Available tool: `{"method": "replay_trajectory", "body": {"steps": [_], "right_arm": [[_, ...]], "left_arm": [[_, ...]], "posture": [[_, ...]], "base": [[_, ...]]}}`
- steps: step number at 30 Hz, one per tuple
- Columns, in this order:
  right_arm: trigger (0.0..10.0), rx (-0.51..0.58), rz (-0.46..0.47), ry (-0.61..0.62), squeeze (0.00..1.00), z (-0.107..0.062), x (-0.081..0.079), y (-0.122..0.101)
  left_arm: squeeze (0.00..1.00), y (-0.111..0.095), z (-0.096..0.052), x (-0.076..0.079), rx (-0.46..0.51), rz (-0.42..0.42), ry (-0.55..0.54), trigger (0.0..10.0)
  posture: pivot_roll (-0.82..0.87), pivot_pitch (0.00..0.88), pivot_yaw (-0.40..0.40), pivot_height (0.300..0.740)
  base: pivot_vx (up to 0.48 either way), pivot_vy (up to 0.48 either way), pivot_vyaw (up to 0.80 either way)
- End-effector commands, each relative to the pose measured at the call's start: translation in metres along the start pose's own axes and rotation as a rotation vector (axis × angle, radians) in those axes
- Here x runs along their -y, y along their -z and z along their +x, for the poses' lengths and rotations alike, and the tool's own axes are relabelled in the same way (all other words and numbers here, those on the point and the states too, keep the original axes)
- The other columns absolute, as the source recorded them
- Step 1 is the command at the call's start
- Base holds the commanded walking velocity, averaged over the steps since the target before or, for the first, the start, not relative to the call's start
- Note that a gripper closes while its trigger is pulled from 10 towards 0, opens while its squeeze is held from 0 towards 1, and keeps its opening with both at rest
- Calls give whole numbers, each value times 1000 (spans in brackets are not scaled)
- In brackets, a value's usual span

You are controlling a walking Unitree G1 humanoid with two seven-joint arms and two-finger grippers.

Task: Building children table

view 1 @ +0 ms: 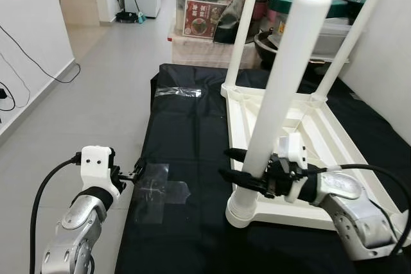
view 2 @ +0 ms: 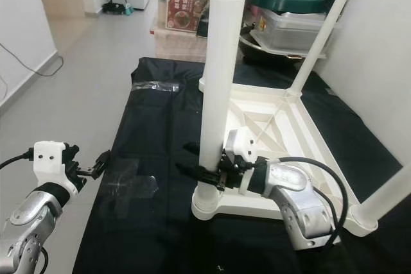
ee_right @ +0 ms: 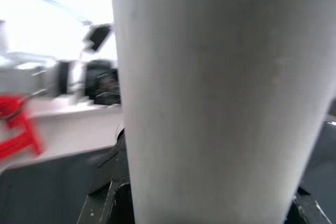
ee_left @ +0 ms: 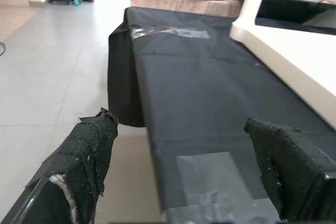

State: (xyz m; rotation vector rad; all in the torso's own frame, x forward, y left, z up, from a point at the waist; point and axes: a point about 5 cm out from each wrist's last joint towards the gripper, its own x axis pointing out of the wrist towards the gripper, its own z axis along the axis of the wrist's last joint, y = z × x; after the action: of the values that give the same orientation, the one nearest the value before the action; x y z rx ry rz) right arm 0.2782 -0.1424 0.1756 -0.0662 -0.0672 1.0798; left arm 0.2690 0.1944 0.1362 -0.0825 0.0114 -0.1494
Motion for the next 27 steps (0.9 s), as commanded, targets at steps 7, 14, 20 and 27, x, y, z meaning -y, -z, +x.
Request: {"method": "replay_trajectory", "body": {"steps": [7, 14, 20, 27], "right_arm": [[0, -152, 260, 602, 0, -4, 20, 55], [0, -227, 301, 1116, 0, -48, 41, 77], [0, -259, 349, 1437, 0, -77, 48, 84], [0, -245, 274, 1687, 0, -88, 38, 74]], "left_arm": [[0, 3, -1, -3, -14, -19, -36, 10000], [0, -1, 3, -7, -9, -7, -52, 10000], [0, -1, 5, -9, -10, -6, -67, 10000], [0, -1, 7, -14, -11, 0, -105, 10000]], "posture": [[-6, 0, -112, 740], [-24, 0, -93, 740], [-26, 0, -91, 740], [-27, 0, -89, 740]], "base": [[0, 0, 0], [0, 0, 0], [0, 0, 0], [0, 0, 0]]}}
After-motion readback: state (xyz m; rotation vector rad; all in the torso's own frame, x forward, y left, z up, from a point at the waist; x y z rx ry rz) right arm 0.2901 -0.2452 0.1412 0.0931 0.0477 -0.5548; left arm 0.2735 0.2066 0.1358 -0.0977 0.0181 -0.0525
